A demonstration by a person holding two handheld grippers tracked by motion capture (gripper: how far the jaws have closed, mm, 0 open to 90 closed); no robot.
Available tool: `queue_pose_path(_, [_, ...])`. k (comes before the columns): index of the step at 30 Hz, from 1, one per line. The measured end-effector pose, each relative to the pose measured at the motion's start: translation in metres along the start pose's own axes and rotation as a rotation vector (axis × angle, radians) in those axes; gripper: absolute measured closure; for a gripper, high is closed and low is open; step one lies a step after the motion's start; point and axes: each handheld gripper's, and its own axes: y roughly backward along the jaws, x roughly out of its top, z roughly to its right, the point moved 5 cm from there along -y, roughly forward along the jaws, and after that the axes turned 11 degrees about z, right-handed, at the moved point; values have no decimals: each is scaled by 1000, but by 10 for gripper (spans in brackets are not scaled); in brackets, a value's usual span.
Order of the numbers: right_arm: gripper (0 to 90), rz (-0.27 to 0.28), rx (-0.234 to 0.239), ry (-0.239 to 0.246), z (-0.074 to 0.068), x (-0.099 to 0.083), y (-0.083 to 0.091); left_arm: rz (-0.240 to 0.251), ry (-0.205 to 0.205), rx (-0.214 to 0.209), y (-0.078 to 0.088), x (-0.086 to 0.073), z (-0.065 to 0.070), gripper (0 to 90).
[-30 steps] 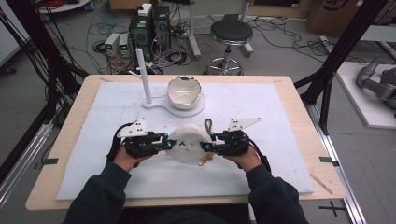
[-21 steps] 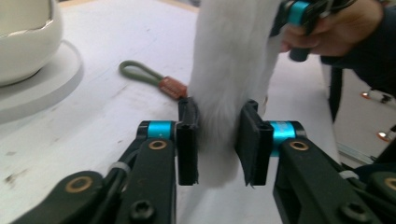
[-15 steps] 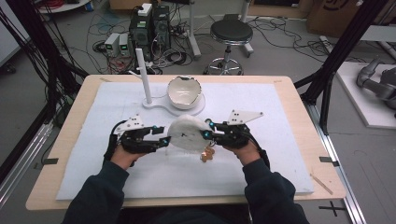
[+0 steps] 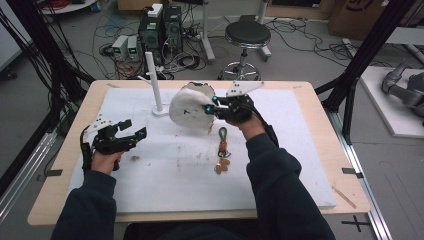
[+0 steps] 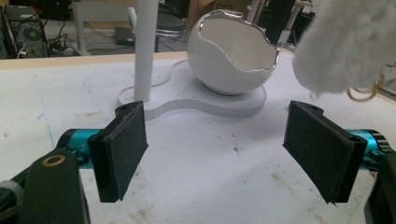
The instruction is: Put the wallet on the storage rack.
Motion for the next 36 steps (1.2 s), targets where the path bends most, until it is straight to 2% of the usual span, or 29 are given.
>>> queue_pose_path(6, [762,-9,-48,81,29,22,-27,-22,4,-12,-4,-4,2,211])
queue_pose_path(7, [762,-9,-48,81,29,22,-27,-22,4,-12,-4,-4,2,211])
queue_pose_path(8, [762,-27,-64,91,38,26,-35,-23,8,-14,-5,-4,2,212])
queue_pose_path(10, [762,-34,-77,100,47,30,-42,-25,10,-14,-5,-4,2,215])
queue_pose_path(11, [762,-34,-77,100,47,30,-42,-25,10,-14,-5,-4,2,215])
queue_pose_path(12, [762,-46,-86,105,54,32,-50,-24,15,-14,-5,-5,2,216])
queue_pose_path(15, [761,-70,-111,135,66,33,-59,-24,26,-18,-4,-5,2,220])
queue_pose_path(16, [761,-65,-129,158,70,33,-60,-24,26,-18,-4,-5,2,221])
queue_pose_path(17, [761,-65,-129,158,70,33,-60,-23,30,-19,-4,-6,2,221])
queue_pose_path(18, [761,-75,-156,165,77,28,-61,-19,36,-15,-4,-6,1,222])
queue_pose_path(20, [761,-117,-162,189,84,20,-61,-24,42,-12,-3,-7,1,225])
queue_pose_path(22, [761,-168,-156,206,87,11,-60,-19,47,-9,-2,-6,0,226])
queue_pose_path(23, [761,-168,-156,206,87,11,-60,-19,47,-9,-2,-6,0,226])
queue_pose_path(24, [760,-196,-150,250,86,5,-59,-18,53,-10,-2,-7,0,226])
queue_pose_path(25, [761,-202,-151,251,85,2,-58,-18,54,-9,-2,-7,0,227])
queue_pose_path(30, [761,-200,-156,349,84,-1,-55,-21,62,-10,-2,-8,1,227])
queue_pose_path(36, [761,-182,-176,361,84,4,-63,-33,64,-13,-3,-9,2,228])
